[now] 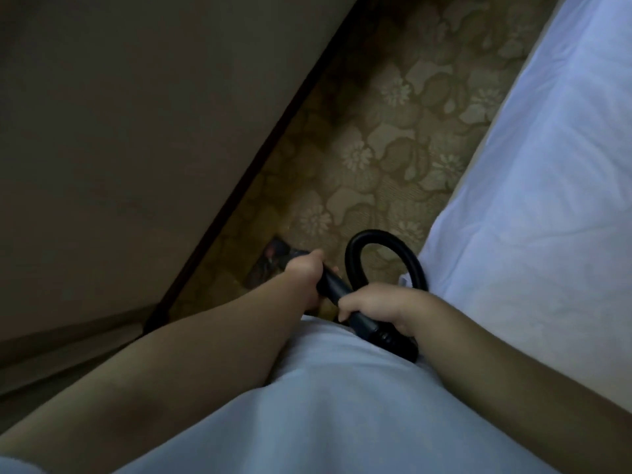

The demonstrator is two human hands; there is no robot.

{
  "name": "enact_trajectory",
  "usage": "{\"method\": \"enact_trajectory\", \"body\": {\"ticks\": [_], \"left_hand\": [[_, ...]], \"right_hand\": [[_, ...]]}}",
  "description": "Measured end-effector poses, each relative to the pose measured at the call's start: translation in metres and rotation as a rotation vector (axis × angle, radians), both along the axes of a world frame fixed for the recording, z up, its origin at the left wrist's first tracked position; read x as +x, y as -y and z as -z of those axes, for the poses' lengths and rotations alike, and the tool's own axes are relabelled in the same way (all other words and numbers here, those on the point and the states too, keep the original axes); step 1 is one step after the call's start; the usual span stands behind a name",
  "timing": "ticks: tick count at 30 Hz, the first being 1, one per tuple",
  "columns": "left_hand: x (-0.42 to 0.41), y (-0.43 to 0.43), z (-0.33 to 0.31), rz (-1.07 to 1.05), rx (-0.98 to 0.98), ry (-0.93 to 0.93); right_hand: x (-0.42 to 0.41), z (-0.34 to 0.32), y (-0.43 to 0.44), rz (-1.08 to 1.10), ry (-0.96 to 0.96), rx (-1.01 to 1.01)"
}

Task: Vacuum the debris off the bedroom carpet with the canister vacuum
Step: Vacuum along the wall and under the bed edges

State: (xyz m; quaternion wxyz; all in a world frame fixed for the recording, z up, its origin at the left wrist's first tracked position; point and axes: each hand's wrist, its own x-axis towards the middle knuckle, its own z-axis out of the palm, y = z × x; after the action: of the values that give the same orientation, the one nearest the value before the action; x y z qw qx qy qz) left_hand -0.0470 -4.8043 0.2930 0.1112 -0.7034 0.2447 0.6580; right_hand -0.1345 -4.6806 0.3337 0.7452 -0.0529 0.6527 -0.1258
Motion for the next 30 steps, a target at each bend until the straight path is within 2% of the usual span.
{"method": "enact_trajectory", "body": {"ticks": [6,13,17,22,30], "left_hand": [[0.043,-0.05,-0.012,-0.203,0.123,0.038],[0.102,-0.06,-0.012,-0.476,0.023,-0.036],[0.136,-0.041,-0.016,-0.567,-0.053,-0.079],[0.188,-0.01,-0.009,-0.605,-0.128,-0.09],[0.272,0.029,0.003,-0.589,-0.129,-0.039]], "right_hand": [[0.017,-0.004,-0.025,-0.131,0.022,0.03],[0.061,-0.005,-0.009,-0.397,0.004,-0.033],[0.092,-0.01,0.012,-0.409,0.012,-0.066],[0.15,0.0,0.043,-0.401,-0.067,-0.125],[0.243,0.005,0.072,-0.344,-0.131,-0.16]]}}
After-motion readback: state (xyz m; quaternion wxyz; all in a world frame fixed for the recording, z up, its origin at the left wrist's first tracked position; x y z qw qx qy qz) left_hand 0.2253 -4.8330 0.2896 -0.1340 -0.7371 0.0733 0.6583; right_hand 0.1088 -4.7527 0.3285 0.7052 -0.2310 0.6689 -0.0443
